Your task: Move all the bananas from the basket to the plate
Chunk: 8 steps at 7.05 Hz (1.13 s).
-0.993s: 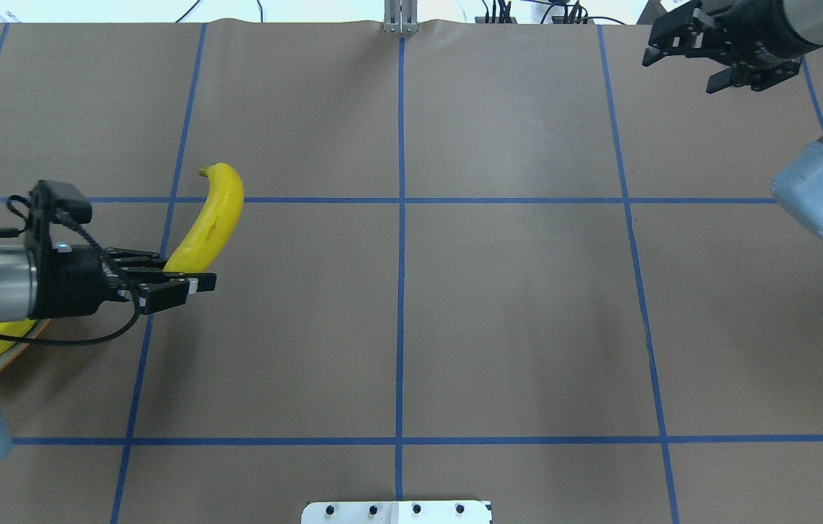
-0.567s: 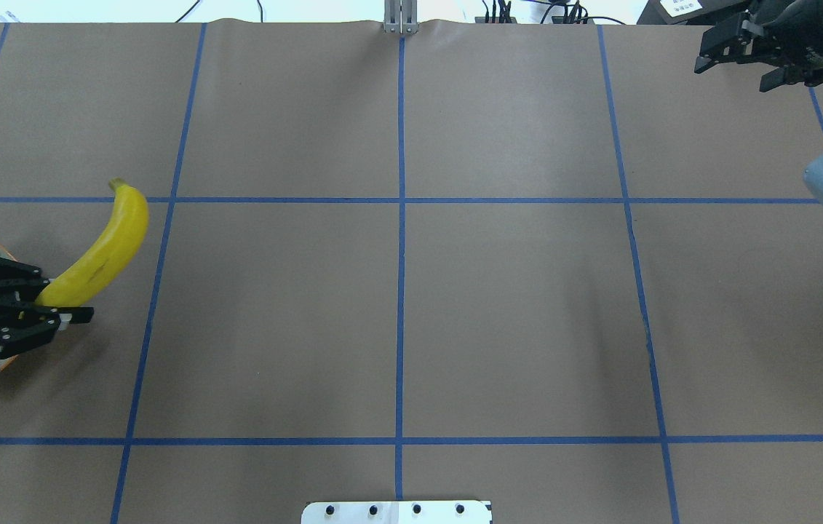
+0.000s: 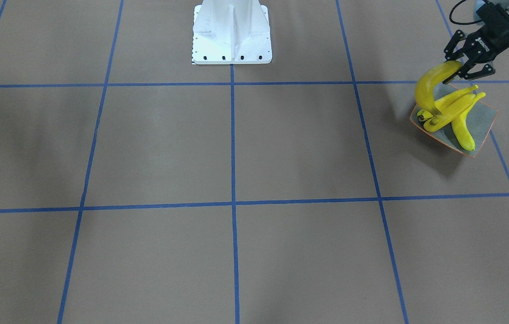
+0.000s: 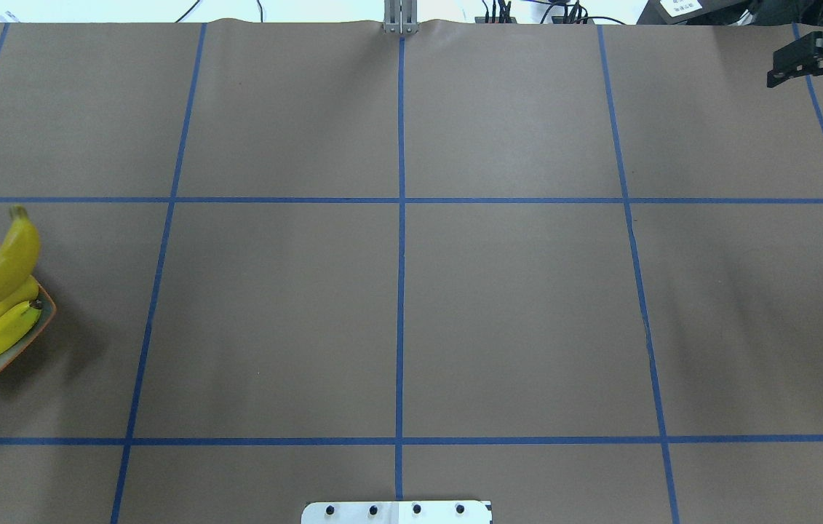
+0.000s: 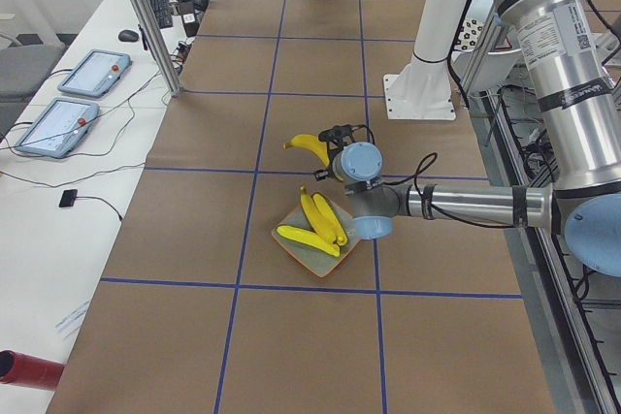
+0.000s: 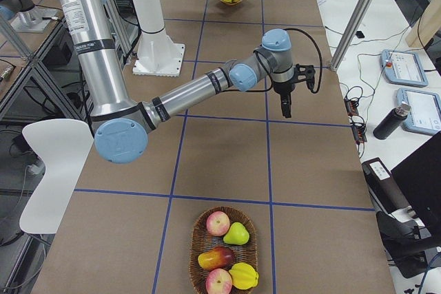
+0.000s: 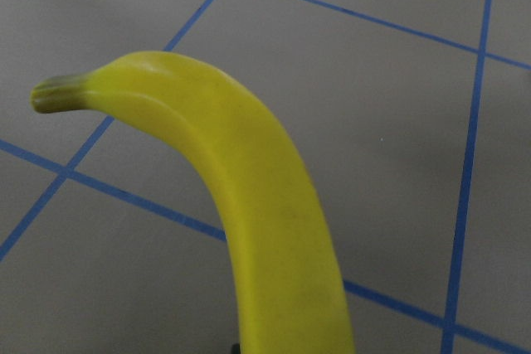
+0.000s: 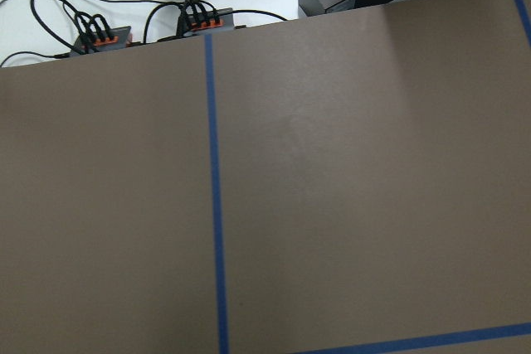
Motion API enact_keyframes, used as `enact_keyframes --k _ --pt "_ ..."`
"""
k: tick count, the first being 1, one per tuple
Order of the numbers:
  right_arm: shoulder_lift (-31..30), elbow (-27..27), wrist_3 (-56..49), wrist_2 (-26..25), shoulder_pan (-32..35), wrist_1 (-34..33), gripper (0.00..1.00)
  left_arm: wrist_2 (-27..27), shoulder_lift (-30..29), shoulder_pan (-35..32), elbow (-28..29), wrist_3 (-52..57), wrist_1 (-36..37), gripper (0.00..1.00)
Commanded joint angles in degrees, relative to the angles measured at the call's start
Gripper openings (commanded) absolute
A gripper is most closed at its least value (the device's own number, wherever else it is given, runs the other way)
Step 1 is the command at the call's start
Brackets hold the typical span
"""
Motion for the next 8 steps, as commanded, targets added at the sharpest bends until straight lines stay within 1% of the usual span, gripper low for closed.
enact_keyframes --k 1,4,7,8 --pt "-2.59 -1.63 -8.35 1.86 3.9 0.11 1.0 -2.16 0.57 -3.89 6.68 12.41 0.0 0.0" --pt "-2.51 -1.63 -8.01 1.86 3.91 0.28 1.0 -1.99 -1.62 -5.39 13.02 16.05 0.35 0.0" --pt "-2.6 -1.54 -7.66 1.86 3.91 0.37 1.0 -1.28 -6.98 -5.39 20.05 15.7 0.7 0.0" --pt "-2.6 -1.54 -7.66 1.86 3.91 0.37 1.0 -1.28 -8.38 -5.39 21.55 15.44 0.7 0.0"
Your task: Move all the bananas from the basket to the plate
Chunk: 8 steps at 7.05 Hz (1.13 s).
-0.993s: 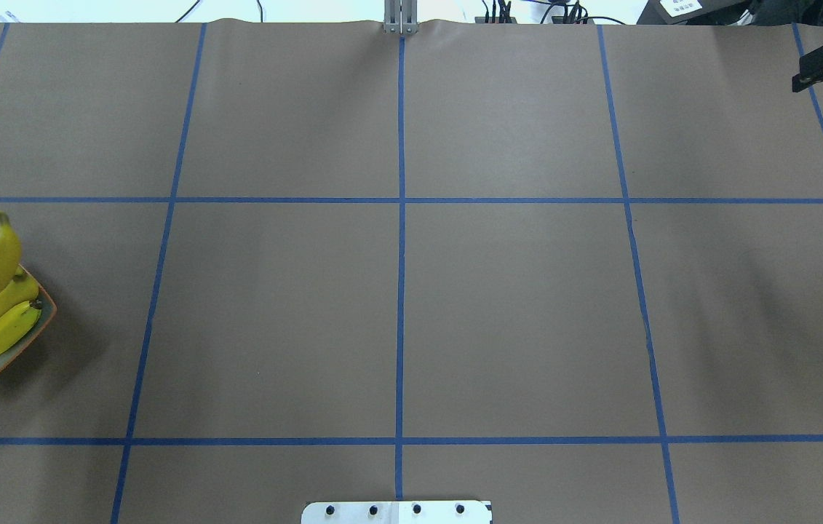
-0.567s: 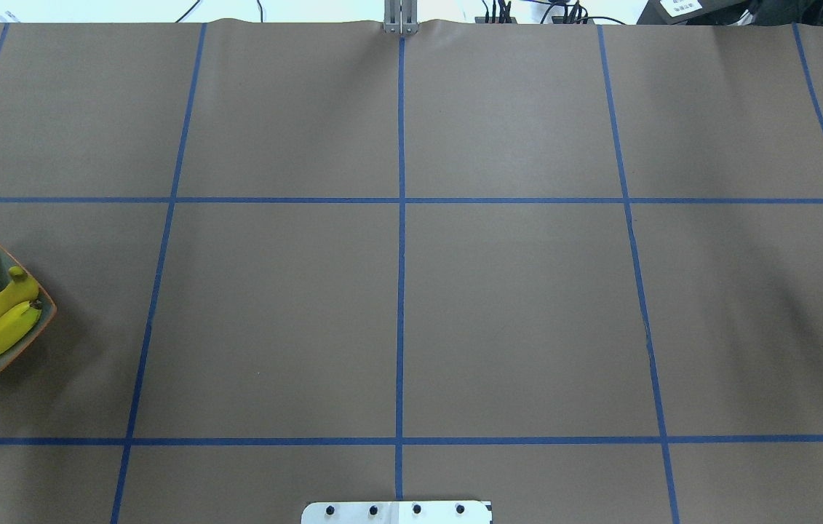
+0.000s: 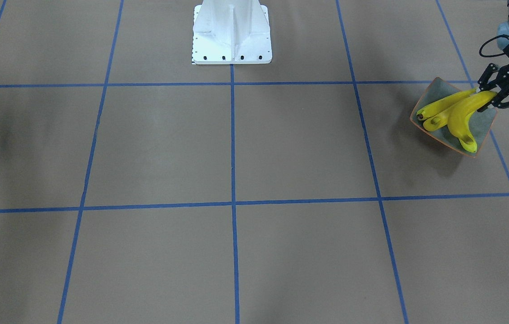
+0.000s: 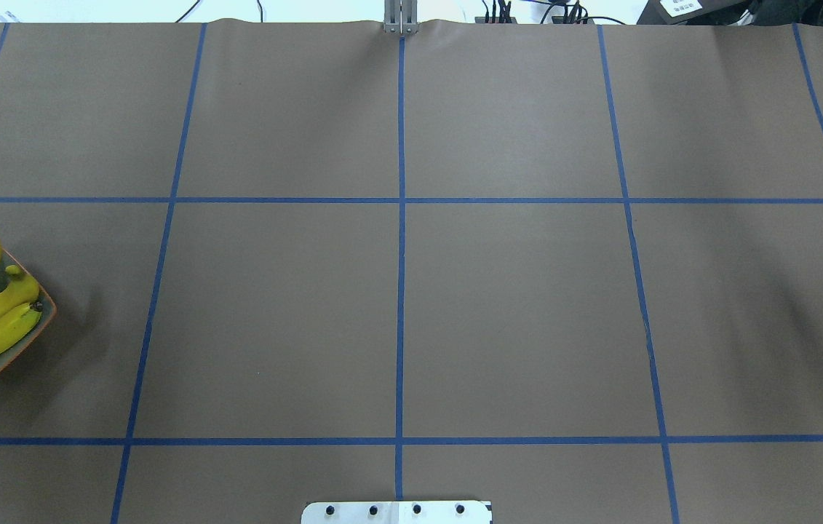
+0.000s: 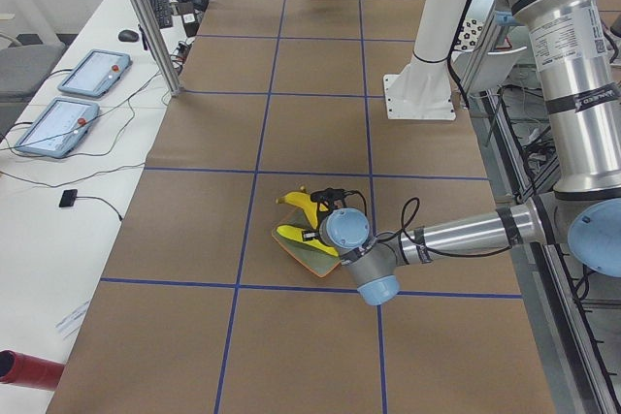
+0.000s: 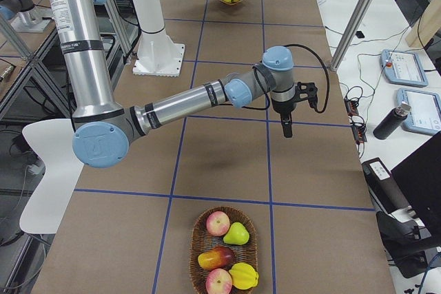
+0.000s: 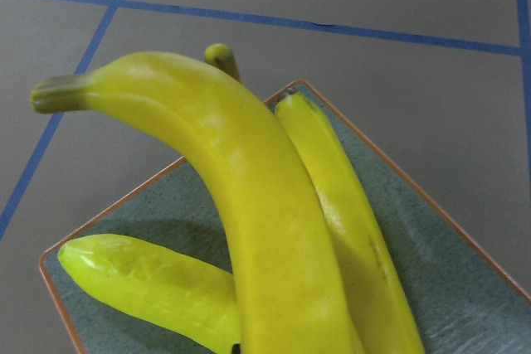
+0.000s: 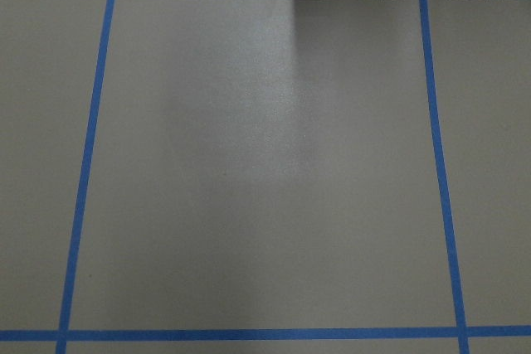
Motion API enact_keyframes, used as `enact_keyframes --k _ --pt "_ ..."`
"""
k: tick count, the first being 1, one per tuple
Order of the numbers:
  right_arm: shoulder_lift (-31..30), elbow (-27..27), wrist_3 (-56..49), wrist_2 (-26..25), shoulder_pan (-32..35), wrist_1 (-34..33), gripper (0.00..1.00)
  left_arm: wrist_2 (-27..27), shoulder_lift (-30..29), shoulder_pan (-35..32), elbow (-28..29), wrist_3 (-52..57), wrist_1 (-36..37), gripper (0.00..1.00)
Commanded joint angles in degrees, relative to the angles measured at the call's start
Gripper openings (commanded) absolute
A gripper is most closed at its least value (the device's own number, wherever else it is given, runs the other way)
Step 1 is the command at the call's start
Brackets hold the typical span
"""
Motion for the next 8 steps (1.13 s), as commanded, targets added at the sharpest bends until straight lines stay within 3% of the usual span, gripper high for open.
enact_keyframes --k 1,2,4,7,8 --pt "-0.01 0.13 0.07 0.0 0.0 0.03 1.0 0.04 -2.32 0.08 2.6 -0.45 0.21 0.0" --pt "-0.01 0.13 0.07 0.0 0.0 0.03 1.0 -0.05 -3.02 0.08 2.69 -0.54 0.21 0.21" --pt "-0.09 0.22 0.25 0.0 0.0 0.03 1.0 -0.05 -3.2 -0.01 2.69 -0.54 0.3 0.95" --pt "-0.09 0.31 0.25 0.0 0.0 0.03 1.0 -0.92 -3.2 -0.01 1.99 -2.2 0.56 0.99" --pt "-0.18 0.39 0.16 0.09 0.0 0.03 1.0 -3.28 -3.81 -0.18 0.5 -7.61 0.65 0.99"
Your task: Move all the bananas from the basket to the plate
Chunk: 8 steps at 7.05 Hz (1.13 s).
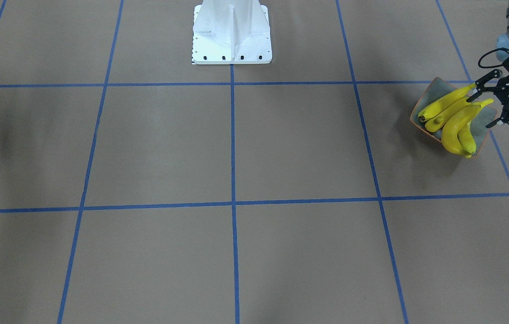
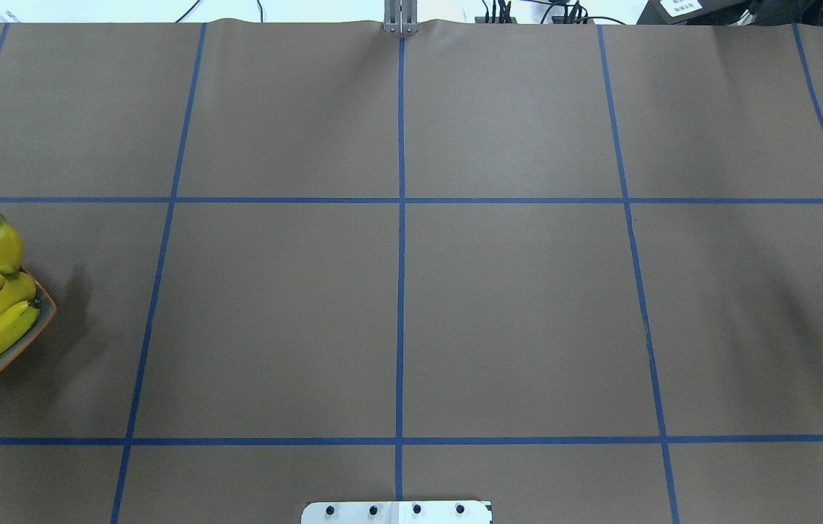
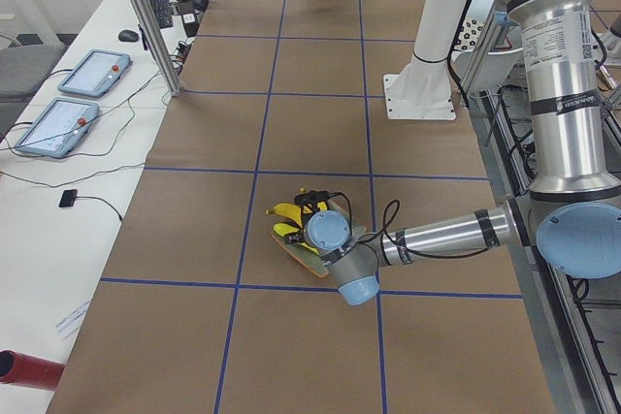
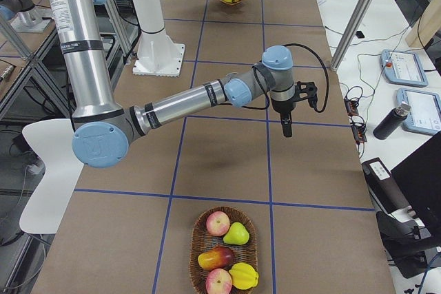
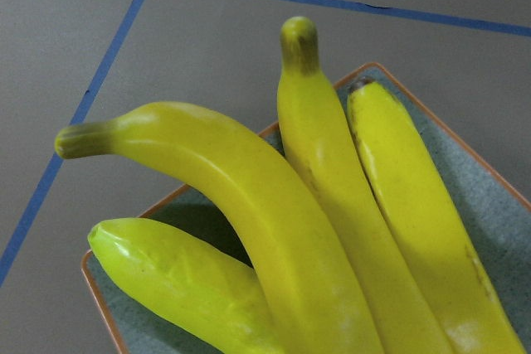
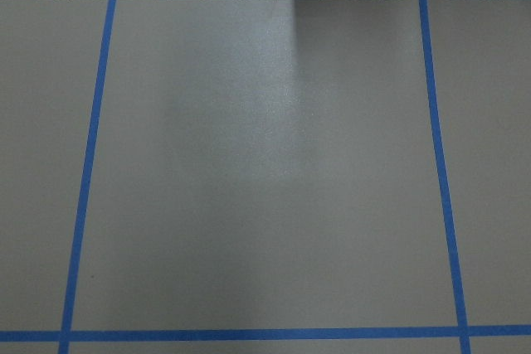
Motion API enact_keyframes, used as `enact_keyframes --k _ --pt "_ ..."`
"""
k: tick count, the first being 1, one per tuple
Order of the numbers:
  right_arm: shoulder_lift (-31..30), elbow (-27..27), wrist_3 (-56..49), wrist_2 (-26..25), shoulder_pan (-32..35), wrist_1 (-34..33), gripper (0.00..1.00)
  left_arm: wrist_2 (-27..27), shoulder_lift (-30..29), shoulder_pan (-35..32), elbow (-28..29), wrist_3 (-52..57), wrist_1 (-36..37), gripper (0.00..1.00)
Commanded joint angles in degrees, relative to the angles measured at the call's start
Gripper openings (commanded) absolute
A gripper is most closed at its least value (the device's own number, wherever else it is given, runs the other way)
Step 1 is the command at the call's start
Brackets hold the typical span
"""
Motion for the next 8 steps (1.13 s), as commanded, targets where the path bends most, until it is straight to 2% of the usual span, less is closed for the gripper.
enact_keyframes --k 1,3,4,5,7,8 --pt "-0.15 0.09 -0.33 0.07 0.26 0.0 1.0 -3.49 -2.55 -2.56 -1.91 -11.72 0.32 0.99" --pt "-0.24 0.01 -0.33 0.07 0.35 0.0 1.0 -5.0 -8.52 -5.99 -2.44 -24.48 4.95 0.99" --pt "-0.76 -0.08 -0.33 0.07 0.35 0.0 1.0 -4.74 -10.55 -7.84 -4.18 -30.54 10.2 0.99" --pt "-1.81 -0.08 -0.77 0.24 0.7 0.0 1.0 -4.13 -12.05 -10.29 -5.68 -31.3 16.86 0.99" --pt "-4.27 0.0 -1.47 1.91 2.63 0.09 1.0 -3.42 -13.47 -13.12 -6.04 -31.13 24.9 0.99" --pt "-5.33 -0.43 -4.96 2.79 4.03 -0.17 1.0 -1.07 -13.99 -14.17 -6.48 -30.87 29.37 0.99"
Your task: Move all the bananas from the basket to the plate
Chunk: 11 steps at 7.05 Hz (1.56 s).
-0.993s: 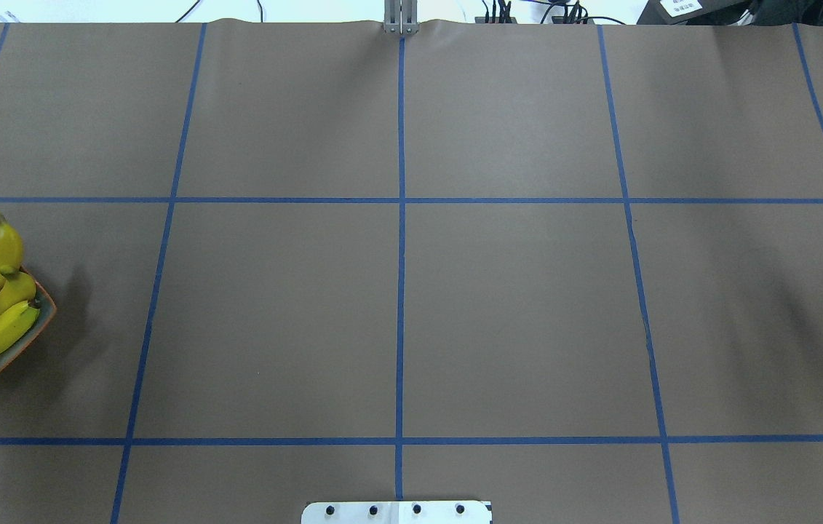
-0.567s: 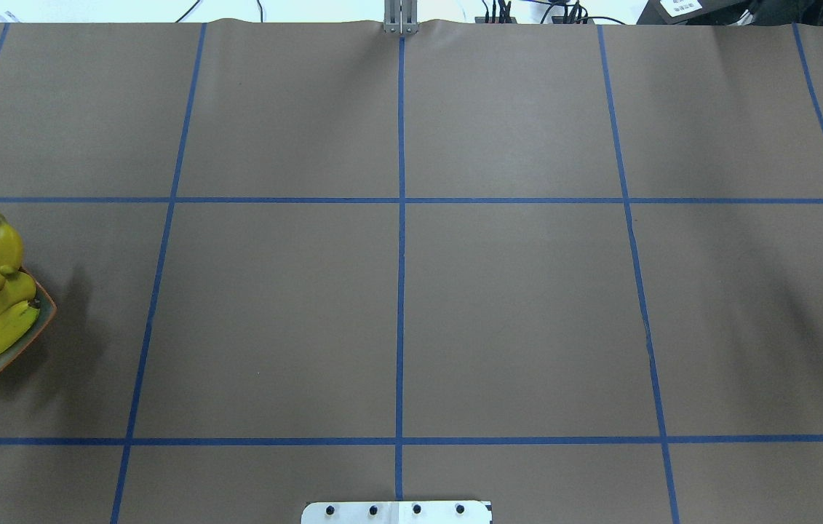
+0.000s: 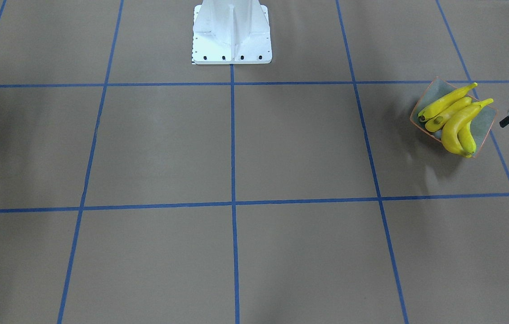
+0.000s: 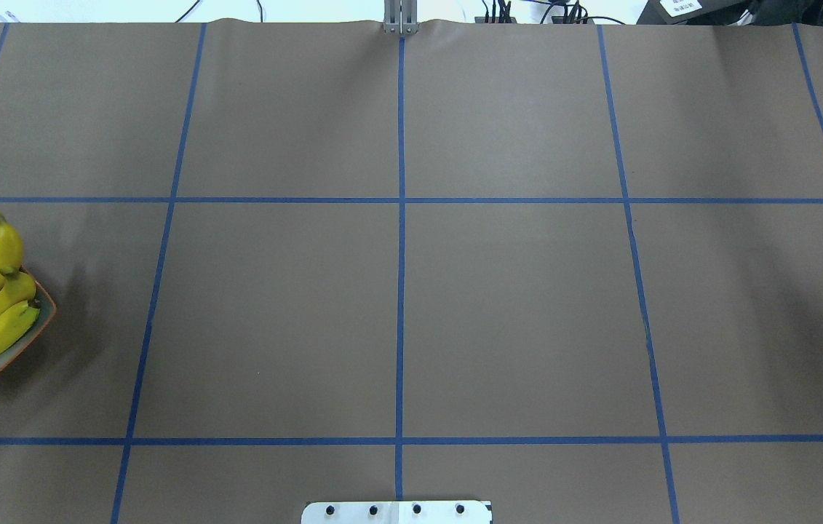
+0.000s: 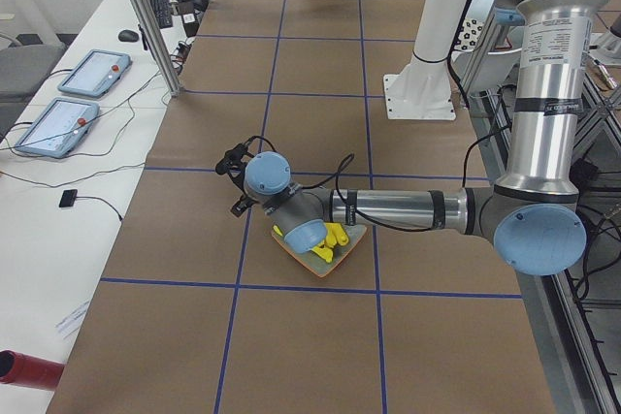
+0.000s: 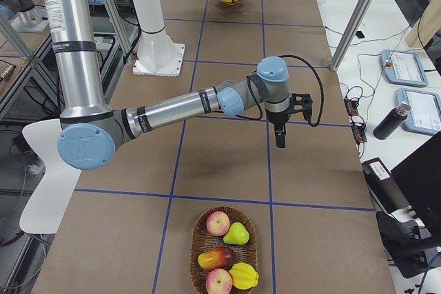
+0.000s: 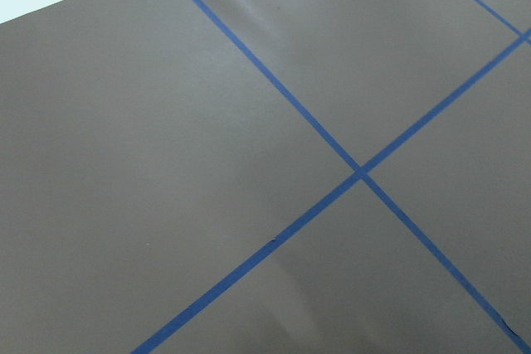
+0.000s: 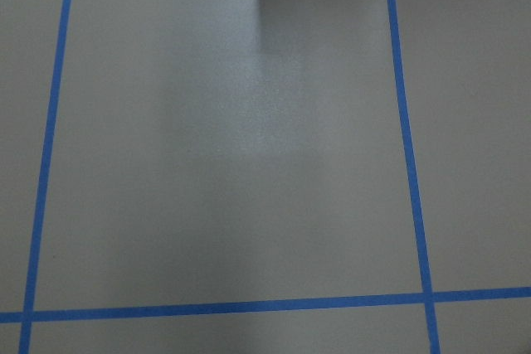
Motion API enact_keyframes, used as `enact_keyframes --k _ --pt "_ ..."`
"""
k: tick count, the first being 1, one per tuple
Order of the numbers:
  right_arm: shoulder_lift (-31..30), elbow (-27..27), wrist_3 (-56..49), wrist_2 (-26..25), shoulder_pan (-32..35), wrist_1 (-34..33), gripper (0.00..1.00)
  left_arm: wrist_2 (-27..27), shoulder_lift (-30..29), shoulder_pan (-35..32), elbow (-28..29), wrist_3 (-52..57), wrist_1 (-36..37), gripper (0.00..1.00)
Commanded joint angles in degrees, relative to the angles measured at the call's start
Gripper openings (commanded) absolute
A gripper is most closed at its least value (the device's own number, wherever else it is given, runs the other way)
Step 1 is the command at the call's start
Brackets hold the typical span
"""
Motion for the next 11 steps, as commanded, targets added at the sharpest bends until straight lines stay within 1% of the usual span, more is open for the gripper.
enact_keyframes --k 1,2,3,4,5,6,8,9,10,11 --pt "-3.24 -0.3 -6.81 2.36 3.38 -0.35 1.0 6.12 -0.9 -1.13 -0.88 2.9 10.76 1.0" --pt "-5.09 -0.21 -8.59 2.98 4.71 -0.09 1.0 14.69 -0.91 -1.74 -1.41 10.15 14.99 1.0" --pt "-6.85 -0.21 -10.17 2.9 5.07 0.09 1.0 15.3 -0.82 -4.62 -2.2 11.18 25.13 1.0" --pt "-8.26 -0.38 -12.88 2.9 5.42 -0.26 1.0 15.48 1.18 -6.13 -2.21 11.27 26.18 1.0" --pt "-9.32 -0.38 -15.87 2.55 5.68 -0.43 1.0 16.96 2.07 -9.1 -2.38 13.8 26.11 1.0" --pt "-9.85 -0.47 -16.07 2.64 6.03 -0.52 1.0 20.72 4.26 -8.08 -1.6 14.87 28.19 1.0" --pt "-10.2 -1.43 -16.08 2.81 6.04 -0.52 1.0 20.67 3.32 -7.72 -1.85 14.96 45.45 1.0" --pt "-10.64 -1.44 -16.08 2.81 6.04 -0.61 1.0 20.41 3.4 -7.72 -1.94 15.4 48.31 1.0" --pt "-11.08 -1.44 -16.16 2.9 6.04 -0.7 1.0 19.36 3.05 -7.64 -3.07 19.06 52.61 1.0" --pt "-11.26 -1.26 -16.69 2.9 6.04 -3.05 1.0 18.13 1.48 -7.72 -4.91 22.84 58.22 1.0"
